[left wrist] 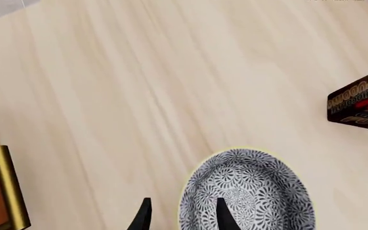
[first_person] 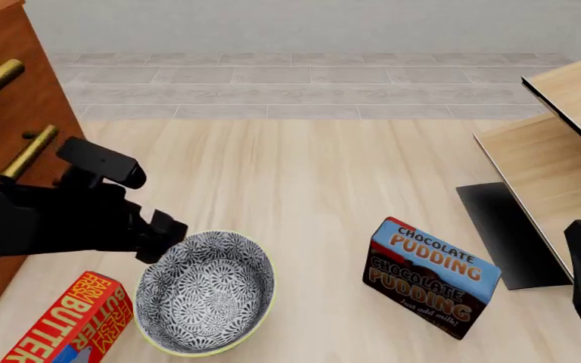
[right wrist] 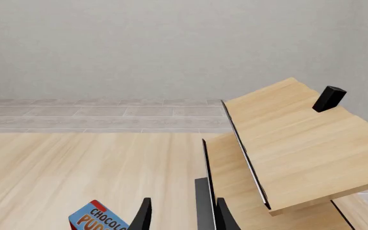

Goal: Close the top drawer of the cabinet and put the bowl on top of it.

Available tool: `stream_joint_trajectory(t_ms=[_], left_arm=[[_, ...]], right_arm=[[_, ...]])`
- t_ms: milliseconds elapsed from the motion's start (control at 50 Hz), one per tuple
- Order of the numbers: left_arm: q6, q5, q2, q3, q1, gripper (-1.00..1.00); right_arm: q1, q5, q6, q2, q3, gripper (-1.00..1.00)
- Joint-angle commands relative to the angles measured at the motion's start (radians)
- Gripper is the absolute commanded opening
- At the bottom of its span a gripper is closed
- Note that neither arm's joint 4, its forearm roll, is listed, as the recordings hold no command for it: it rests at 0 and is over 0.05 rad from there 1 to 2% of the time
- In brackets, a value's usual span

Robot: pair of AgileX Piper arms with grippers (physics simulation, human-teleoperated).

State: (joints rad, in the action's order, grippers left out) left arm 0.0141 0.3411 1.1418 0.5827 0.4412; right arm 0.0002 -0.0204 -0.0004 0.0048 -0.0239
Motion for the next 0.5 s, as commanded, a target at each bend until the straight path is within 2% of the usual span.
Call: stream_joint_trajectory(t_ms=[20, 500], left_arm=[[-0.024, -0.031, 0.035, -0.003, -0.001, 1.00], [-0.035, -0.098, 0.108, -0.036, -0.004, 1.00]], right_arm=[[0.000, 0.006, 0.000, 0.000, 0.006, 1.00], [0.000, 0.006, 0.000, 0.000, 0.006, 1.00]])
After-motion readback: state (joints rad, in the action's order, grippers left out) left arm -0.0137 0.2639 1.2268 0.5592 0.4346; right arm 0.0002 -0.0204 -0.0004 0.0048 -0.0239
